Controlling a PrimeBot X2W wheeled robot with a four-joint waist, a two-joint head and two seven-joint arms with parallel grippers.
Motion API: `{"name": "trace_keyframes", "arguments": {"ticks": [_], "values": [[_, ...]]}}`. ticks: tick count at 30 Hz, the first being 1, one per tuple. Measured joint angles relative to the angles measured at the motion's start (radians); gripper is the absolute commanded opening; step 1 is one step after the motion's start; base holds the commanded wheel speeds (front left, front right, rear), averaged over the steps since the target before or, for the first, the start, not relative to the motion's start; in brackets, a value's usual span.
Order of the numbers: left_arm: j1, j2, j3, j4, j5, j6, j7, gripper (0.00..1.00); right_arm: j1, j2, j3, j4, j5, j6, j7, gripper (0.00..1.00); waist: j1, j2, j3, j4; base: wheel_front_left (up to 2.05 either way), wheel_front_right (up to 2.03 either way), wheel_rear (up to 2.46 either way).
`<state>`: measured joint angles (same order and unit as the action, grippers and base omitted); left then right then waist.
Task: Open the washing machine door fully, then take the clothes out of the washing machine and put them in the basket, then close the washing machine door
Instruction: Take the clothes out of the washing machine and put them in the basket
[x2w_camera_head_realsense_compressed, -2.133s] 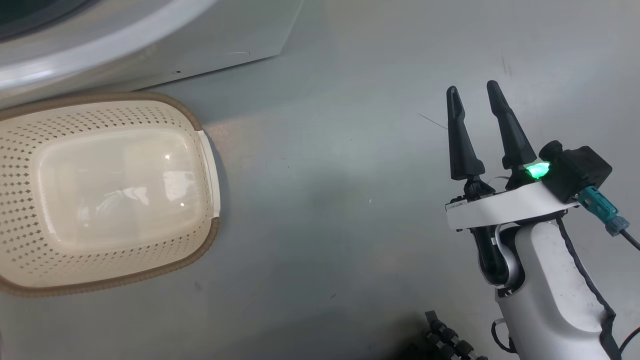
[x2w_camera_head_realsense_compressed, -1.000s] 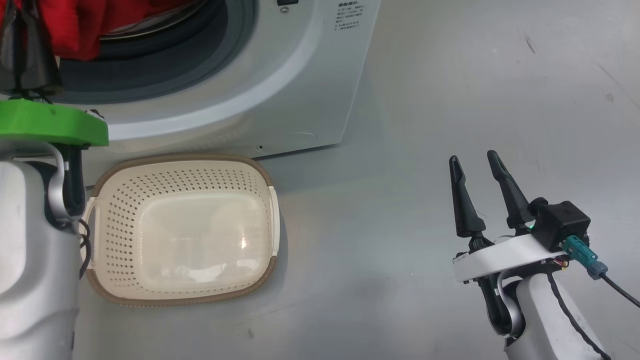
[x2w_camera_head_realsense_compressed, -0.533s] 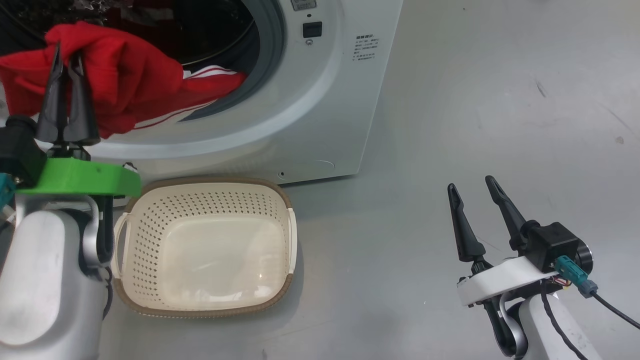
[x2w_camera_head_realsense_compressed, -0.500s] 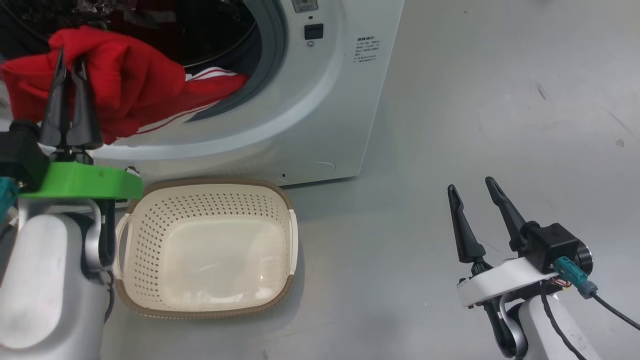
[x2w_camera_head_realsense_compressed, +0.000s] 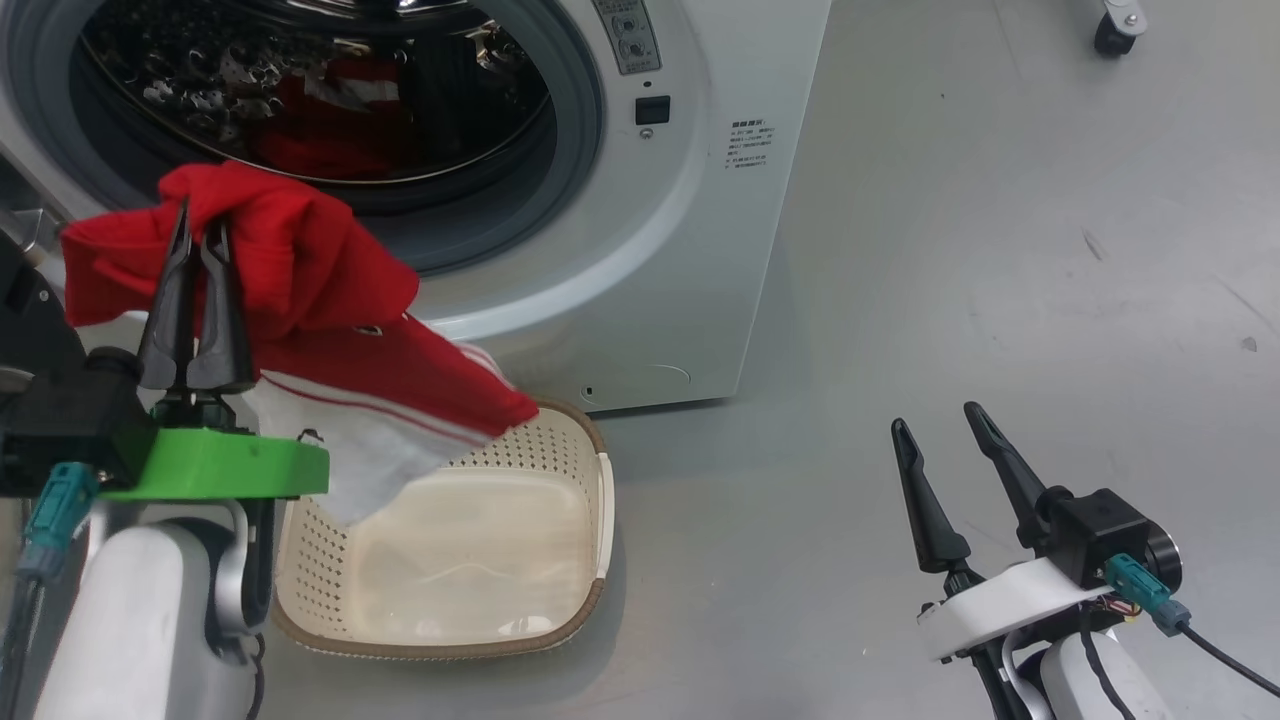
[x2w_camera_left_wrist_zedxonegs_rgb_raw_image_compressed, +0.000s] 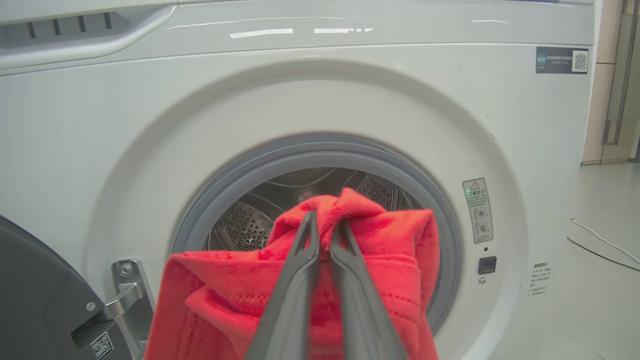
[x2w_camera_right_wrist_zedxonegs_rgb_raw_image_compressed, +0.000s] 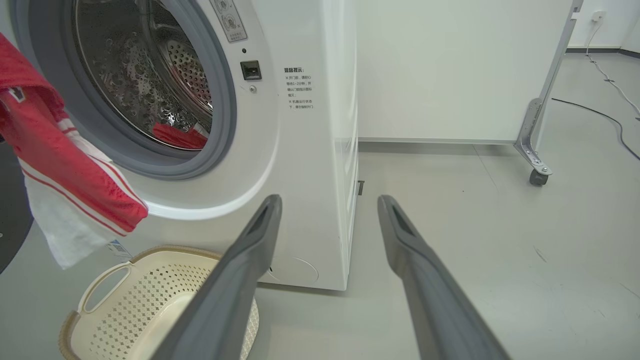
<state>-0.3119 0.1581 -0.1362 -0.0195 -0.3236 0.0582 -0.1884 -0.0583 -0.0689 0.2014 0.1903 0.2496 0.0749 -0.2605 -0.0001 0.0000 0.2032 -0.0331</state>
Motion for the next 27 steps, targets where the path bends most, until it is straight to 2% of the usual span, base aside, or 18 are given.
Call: {"name": "trace_keyframes", "arguments": {"ticks": [16,27], "values": [[0.133,-0.035,-0.016,-0.033,-0.009,0.026,0.034,0.0,0.011,0.002,0.003,-0.027,-0.005,0.0,0.0,1.0,0.0,0.0,0.018,-0.002,0.0,0.0,0.0],[0.173,-0.079,-0.038,0.107,-0.05,0.03,0.045,0.0,0.004,0.003,0.008,-0.058,-0.006,0.002,0.0,1.0,0.0,0.0,0.089,-0.017,0.0,0.0,0.0]]}}
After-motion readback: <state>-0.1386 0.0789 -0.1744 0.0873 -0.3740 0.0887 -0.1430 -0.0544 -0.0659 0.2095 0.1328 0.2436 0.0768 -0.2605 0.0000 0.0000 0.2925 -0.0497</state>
